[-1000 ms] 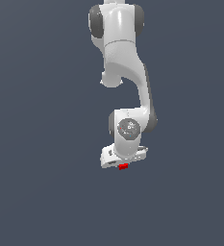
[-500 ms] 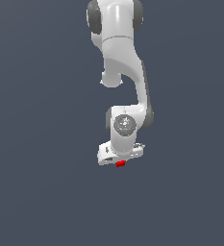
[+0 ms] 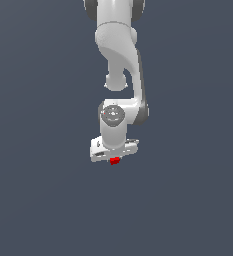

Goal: Pick up the red cube and move it to a goal position.

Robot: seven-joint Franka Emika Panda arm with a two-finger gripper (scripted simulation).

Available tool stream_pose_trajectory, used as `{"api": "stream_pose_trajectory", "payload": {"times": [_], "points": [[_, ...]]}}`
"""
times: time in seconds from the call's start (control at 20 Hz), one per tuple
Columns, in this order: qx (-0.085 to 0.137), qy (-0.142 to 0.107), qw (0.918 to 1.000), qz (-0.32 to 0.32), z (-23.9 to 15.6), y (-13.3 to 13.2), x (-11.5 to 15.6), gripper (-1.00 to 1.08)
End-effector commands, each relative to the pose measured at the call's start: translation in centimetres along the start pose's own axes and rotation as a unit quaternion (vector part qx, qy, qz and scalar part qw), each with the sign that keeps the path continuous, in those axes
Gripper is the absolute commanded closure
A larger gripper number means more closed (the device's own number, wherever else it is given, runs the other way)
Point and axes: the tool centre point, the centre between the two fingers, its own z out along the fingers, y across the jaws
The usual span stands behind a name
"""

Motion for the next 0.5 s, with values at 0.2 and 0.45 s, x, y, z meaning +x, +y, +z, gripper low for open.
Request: {"api": "stream_pose_trajectory", "payload": {"times": [0.2,0.45], "points": [[0.000,0.000,1.0000,0.000,-1.9,2.9,-3.1,1.08],[0.000,0.000,1.0000,0.000,-2.8,4.4,-4.6,1.08]]}}
